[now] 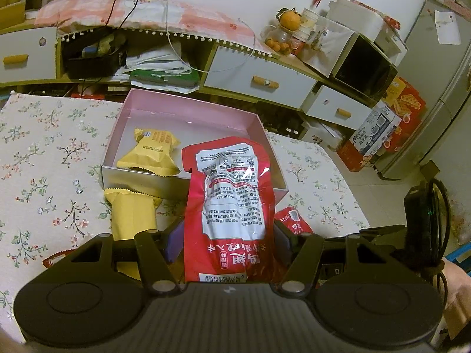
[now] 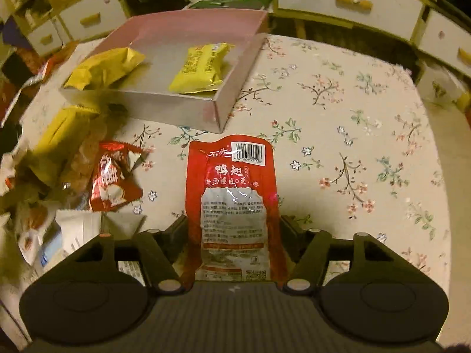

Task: Organize snacks
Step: 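Grasp a red duck-neck bag with the right gripper and lift it, then place the red bags into the pink box with both grippers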

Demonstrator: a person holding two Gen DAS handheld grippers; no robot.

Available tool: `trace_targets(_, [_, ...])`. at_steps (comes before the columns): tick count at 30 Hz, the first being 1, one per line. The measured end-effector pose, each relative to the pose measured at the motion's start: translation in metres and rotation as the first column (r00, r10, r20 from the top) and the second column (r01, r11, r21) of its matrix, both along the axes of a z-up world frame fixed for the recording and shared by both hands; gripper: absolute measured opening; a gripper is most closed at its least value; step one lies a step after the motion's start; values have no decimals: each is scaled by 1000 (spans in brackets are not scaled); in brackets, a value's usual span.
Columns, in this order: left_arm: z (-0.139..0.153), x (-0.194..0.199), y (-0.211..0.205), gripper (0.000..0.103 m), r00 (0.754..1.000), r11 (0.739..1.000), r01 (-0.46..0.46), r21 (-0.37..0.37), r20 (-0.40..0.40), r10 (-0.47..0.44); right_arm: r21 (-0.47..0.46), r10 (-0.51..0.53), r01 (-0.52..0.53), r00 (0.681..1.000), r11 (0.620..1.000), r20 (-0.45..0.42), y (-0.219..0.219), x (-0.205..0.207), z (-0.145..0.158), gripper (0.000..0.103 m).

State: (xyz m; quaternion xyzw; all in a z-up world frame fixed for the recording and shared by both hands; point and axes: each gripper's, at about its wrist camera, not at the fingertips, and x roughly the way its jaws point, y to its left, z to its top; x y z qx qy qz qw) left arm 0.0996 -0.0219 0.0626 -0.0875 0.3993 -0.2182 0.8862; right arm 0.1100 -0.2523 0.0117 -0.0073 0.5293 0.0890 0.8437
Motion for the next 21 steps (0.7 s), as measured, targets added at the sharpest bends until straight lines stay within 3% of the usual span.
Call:
trace_targets(14, [8, 9, 12, 67, 999, 1000, -26, -12, 24, 26, 123, -85, 76, 994, 989, 71, -19, -5, 39, 57])
trace_targets(21, [27, 46, 16, 67, 994, 998, -63, -9, 84, 64, 256, -123, 81, 981, 963, 152, -11, 11, 65, 57])
